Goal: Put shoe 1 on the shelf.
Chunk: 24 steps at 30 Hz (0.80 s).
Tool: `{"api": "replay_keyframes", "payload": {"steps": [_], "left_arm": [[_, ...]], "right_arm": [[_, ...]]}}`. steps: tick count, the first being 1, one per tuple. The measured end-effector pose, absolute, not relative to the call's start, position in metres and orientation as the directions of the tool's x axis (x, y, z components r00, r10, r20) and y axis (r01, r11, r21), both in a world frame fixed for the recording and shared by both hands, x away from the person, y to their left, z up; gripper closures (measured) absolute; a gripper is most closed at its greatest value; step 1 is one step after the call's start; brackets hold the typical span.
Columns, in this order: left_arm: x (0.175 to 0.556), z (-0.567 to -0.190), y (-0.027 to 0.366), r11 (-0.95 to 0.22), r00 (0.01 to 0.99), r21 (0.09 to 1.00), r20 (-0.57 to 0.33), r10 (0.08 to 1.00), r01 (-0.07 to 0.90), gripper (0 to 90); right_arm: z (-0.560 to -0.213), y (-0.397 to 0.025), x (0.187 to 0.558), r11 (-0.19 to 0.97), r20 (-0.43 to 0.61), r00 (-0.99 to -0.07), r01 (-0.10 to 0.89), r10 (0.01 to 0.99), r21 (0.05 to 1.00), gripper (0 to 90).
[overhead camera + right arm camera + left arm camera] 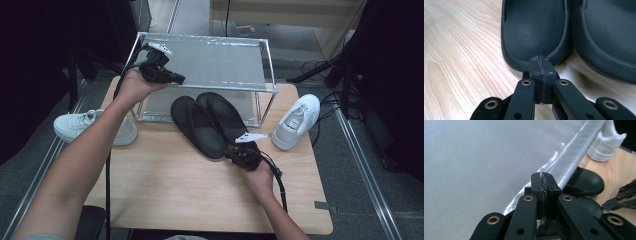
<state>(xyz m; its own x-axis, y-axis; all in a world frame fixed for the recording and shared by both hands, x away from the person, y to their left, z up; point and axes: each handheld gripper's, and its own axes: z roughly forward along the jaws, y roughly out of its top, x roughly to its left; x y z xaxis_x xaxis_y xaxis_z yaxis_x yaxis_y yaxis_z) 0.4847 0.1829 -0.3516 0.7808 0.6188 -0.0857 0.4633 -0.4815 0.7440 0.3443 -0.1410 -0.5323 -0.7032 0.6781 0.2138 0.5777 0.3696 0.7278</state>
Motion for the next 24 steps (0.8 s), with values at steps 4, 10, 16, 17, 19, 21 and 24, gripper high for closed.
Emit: {"api": "replay_keyframes", "payload": {"steps": [4,10,16,17,19,21,24], "left_arm": [[0.487,-0.353,0.183,-0.482,0.78,0.742,-0.087,0.62,0.465,89.1],[0.488,-0.354,0.184,-0.477,0.78,0.742,-0.096,0.619,0.47,89.0],[0.489,-0.354,0.182,-0.486,0.779,0.737,-0.086,0.621,0.47,89.6],[0.488,-0.354,0.182,-0.486,0.777,0.737,-0.084,0.624,0.47,89.7],[0.489,-0.354,0.181,-0.493,0.778,0.732,-0.08,0.623,0.471,89.7],[0.489,-0.353,0.181,-0.495,0.778,0.731,-0.077,0.624,0.47,89.7],[0.489,-0.353,0.18,-0.501,0.776,0.728,-0.068,0.627,0.468,89.8]], "right_arm": [[-0.533,-0.139,0.344,0.365,0.219,-0.702,0.58,0.677,0.728,90.0],[-0.534,-0.131,0.343,0.369,0.211,-0.711,0.567,0.671,0.736,90.0],[-0.535,-0.118,0.345,0.369,0.209,-0.716,0.559,0.665,0.742,90.0],[-0.534,-0.115,0.345,0.37,0.21,-0.719,0.558,0.663,0.743,90.0],[-0.533,-0.111,0.346,0.367,0.206,-0.718,0.554,0.665,0.747,90.0],[-0.532,-0.108,0.347,0.367,0.202,-0.72,0.55,0.664,0.75,90.0],[-0.532,-0.103,0.349,0.365,0.203,-0.718,0.551,0.666,0.75,90.0]]}}
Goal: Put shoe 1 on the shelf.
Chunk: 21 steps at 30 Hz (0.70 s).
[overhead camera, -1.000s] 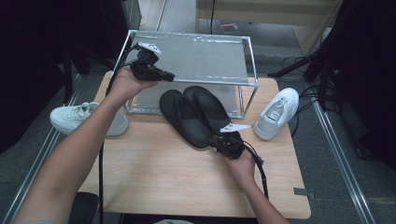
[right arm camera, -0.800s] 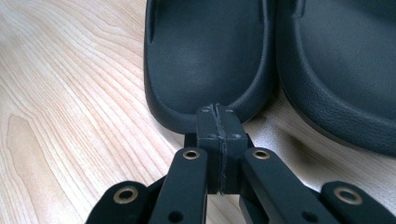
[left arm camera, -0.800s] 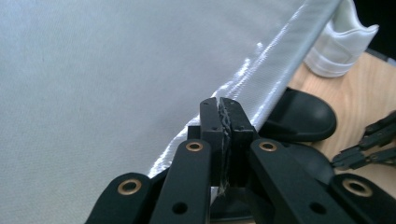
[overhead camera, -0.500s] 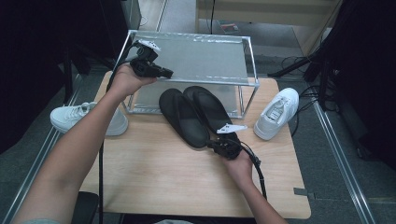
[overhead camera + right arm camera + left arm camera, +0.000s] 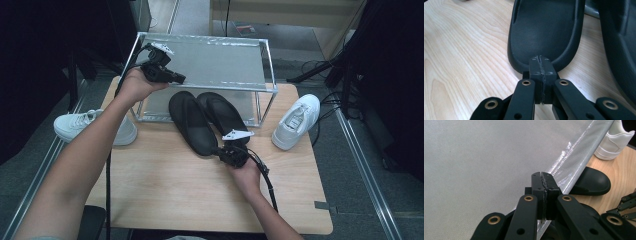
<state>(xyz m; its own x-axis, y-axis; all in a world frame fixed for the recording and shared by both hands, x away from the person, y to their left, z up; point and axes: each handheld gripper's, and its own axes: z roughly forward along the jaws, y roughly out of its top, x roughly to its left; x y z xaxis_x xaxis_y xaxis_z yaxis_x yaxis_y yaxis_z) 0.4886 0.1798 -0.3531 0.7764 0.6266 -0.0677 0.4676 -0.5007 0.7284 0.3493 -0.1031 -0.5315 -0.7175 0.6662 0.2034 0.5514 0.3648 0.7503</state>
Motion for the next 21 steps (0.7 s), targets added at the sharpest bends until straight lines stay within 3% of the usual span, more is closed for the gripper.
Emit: {"api": "replay_keyframes", "payload": {"steps": [21], "left_arm": [[0.488,-0.354,0.18,-0.5,0.777,0.731,-0.066,0.625,0.464,89.7]], "right_arm": [[-0.532,-0.057,0.37,0.331,0.218,-0.71,0.547,0.67,0.769,90.0]]}}
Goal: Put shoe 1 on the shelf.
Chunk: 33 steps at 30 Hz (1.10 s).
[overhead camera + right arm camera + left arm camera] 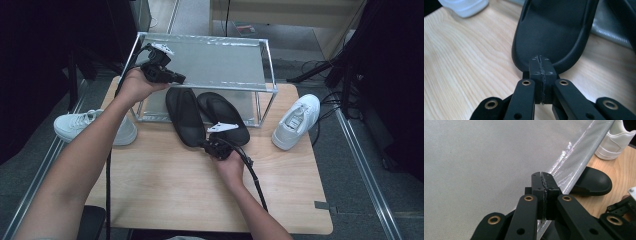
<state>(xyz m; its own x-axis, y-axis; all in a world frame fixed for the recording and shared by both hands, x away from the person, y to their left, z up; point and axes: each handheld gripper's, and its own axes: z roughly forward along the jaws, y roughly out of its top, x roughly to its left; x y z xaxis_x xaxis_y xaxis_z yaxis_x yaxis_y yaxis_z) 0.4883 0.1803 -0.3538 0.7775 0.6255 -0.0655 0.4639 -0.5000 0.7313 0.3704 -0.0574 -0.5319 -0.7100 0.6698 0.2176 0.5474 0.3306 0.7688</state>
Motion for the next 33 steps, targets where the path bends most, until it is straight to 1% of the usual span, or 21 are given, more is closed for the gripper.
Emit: {"api": "replay_keyframes", "payload": {"steps": [4,9,13,16,21,31,33], "left_arm": [[0.49,-0.355,0.181,-0.485,0.772,0.734,-0.083,0.63,0.475,89.8],[0.49,-0.355,0.181,-0.486,0.771,0.732,-0.084,0.631,0.478,89.7],[0.49,-0.355,0.181,-0.486,0.771,0.732,-0.083,0.632,0.477,89.7],[0.49,-0.355,0.181,-0.487,0.773,0.733,-0.083,0.629,0.475,89.7],[0.49,-0.355,0.181,-0.487,0.772,0.732,-0.083,0.631,0.476,89.7],[0.491,-0.355,0.181,-0.486,0.773,0.73,-0.09,0.628,0.481,89.7],[0.491,-0.355,0.182,-0.487,0.774,0.731,-0.088,0.627,0.478,89.7]], "right_arm": [[-0.528,-0.047,0.375,0.318,0.225,-0.712,0.542,0.665,0.778,90.0],[-0.525,-0.031,0.381,0.323,0.215,-0.716,0.534,0.664,0.782,90.0],[-0.52,-0.022,0.389,0.305,0.231,-0.701,0.55,0.675,0.777,90.0],[-0.519,-0.014,0.396,0.318,0.213,-0.699,0.547,0.683,0.774,90.0],[-0.522,-0.002,0.407,0.283,0.228,-0.681,0.552,0.696,0.784,90.0],[-0.525,0.015,0.426,0.283,0.192,-0.671,0.53,0.716,0.799,90.0],[-0.525,0.015,0.43,0.277,0.204,-0.671,0.536,0.713,0.798,90.0]]}}
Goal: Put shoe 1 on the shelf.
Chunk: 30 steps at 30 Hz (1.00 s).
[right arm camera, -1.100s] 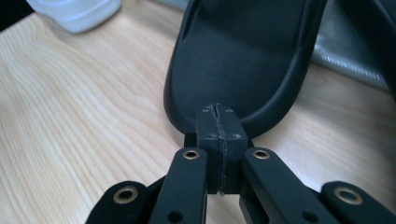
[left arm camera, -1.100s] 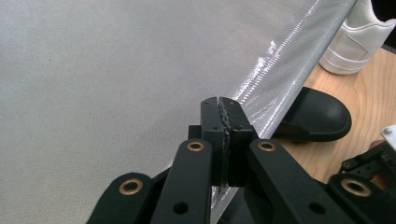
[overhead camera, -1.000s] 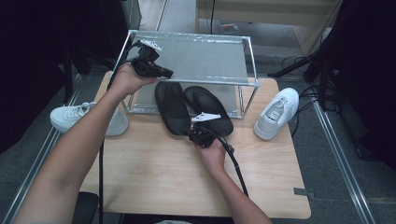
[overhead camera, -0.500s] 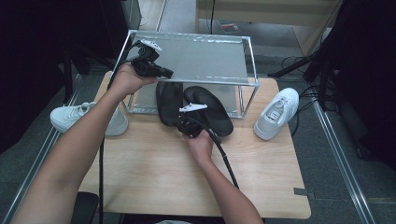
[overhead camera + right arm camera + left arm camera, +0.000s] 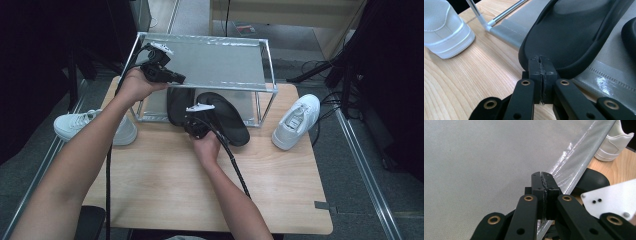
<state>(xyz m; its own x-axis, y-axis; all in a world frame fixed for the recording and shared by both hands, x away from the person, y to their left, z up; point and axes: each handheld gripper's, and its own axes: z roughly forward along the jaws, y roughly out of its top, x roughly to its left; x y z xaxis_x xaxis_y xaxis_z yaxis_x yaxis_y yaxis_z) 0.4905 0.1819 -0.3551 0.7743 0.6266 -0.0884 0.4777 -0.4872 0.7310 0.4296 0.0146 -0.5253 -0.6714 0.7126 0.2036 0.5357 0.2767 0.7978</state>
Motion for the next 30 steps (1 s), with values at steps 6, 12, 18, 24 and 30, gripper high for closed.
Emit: {"api": "replay_keyframes", "payload": {"steps": [6,12,18,24,30], "left_arm": [[0.491,-0.355,0.183,-0.482,0.773,0.732,-0.096,0.626,0.481,89.6],[0.491,-0.355,0.183,-0.482,0.773,0.731,-0.097,0.627,0.482,89.7],[0.492,-0.356,0.183,-0.479,0.771,0.731,-0.1,0.629,0.486,89.6],[0.493,-0.357,0.184,-0.464,0.768,0.736,-0.117,0.63,0.493,89.7],[0.492,-0.357,0.184,-0.465,0.769,0.739,-0.11,0.63,0.487,89.6]], "right_arm": [[-0.521,0.007,0.428,0.261,0.258,-0.678,0.564,0.689,0.784,90.0],[-0.512,-0.01,0.414,0.285,0.243,-0.71,0.537,0.661,0.794,90.0],[-0.506,-0.035,0.399,0.31,0.215,-0.725,0.517,0.654,0.798,90.0],[-0.504,-0.063,0.384,0.293,0.218,-0.719,0.514,0.66,0.806,90.0],[-0.499,-0.093,0.374,0.292,0.21,-0.719,0.506,0.662,0.811,90.0]]}}
